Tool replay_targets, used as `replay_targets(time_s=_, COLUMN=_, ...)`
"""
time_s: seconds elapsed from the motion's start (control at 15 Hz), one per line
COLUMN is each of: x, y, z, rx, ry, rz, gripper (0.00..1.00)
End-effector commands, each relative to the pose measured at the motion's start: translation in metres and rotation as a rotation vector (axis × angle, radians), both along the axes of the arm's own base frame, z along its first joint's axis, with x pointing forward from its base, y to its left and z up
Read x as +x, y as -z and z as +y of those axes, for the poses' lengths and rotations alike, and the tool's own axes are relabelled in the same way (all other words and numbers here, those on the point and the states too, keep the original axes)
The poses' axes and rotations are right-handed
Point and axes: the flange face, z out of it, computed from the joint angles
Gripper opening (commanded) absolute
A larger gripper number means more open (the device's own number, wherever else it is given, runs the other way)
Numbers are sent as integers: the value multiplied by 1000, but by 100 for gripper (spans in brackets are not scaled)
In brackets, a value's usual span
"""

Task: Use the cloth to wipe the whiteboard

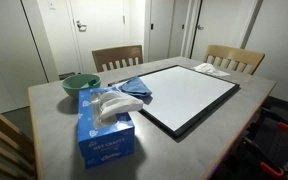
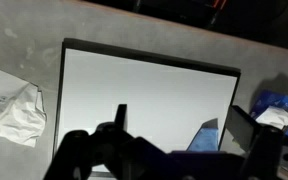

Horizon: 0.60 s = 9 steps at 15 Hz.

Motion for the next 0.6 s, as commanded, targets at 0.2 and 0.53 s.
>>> replay_targets(time_s=0.2, x=-1, y=2, z=0, rx=10, ry=-8, rz=7, gripper=100)
replay_targets(time_s=0.53, x=24, y=12, z=-6, rx=11, ry=-146, rz=0, gripper=100)
